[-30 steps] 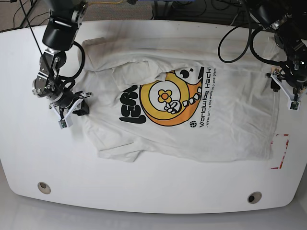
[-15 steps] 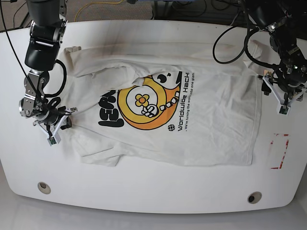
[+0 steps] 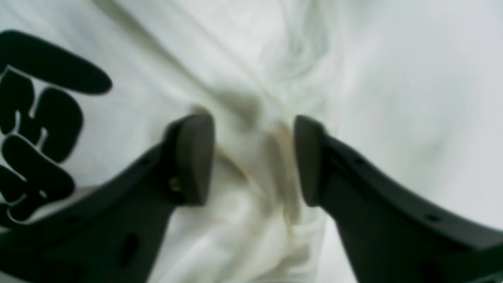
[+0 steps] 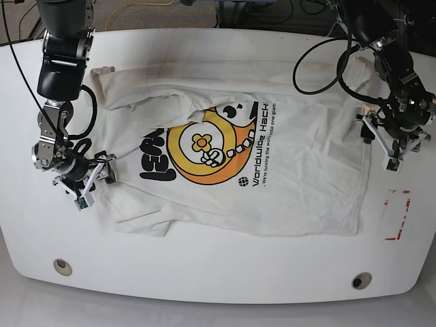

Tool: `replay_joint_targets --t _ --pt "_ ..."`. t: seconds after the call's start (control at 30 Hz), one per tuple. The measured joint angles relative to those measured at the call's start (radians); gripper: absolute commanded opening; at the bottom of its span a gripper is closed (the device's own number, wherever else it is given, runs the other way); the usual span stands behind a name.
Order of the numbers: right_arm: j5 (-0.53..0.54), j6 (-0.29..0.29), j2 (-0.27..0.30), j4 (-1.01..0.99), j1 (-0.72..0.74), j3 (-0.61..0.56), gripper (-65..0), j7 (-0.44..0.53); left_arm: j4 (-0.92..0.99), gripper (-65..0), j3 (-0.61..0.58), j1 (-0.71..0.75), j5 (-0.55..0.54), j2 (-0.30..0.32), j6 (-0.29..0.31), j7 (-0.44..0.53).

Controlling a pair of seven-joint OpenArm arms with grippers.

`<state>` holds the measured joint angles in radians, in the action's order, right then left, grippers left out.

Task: Layout the t-shirt on the table in an organized manner, then fold the t-shirt properly
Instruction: 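Grasp the t-shirt fabric with both grippers near the graphic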

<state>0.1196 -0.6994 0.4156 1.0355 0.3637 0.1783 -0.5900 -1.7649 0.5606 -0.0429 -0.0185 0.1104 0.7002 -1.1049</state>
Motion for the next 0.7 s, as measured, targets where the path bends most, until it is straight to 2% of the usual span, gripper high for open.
replay_joint_targets --t 0.1,0.33,0.43,0.57,0.7 --pt "0.01 0.0 0.0 0.087 -0.036 0.016 -19.8 -0.027 0.0 -24.2 -0.001 -0.026 -0.004 -0.008 0.0 0.01" --pt "-0.005 0.004 -0.045 0.227 -0.136 0.135 -20.1 -0.121 0.053 -24.2 0.003 -0.077 0.004 -0.045 -0.002 0.028" --pt "-0.007 0.003 -0.066 0.25 -0.169 0.158 -24.1 -0.125 0.128 -24.2 -0.001 -0.108 0.0 -0.052 -0.001 0.074" --pt "-0.002 0.002 -0.1 0.283 -0.21 0.166 -32.3 -0.133 0.227 -24.2 -0.001 -0.127 0.001 -0.049 -0.001 0.161" --pt "0.006 -0.001 -0.119 0.298 -0.251 0.164 -40.6 -0.137 0.312 -24.2 -0.048 -0.12 0.011 -0.034 -0.003 0.212"
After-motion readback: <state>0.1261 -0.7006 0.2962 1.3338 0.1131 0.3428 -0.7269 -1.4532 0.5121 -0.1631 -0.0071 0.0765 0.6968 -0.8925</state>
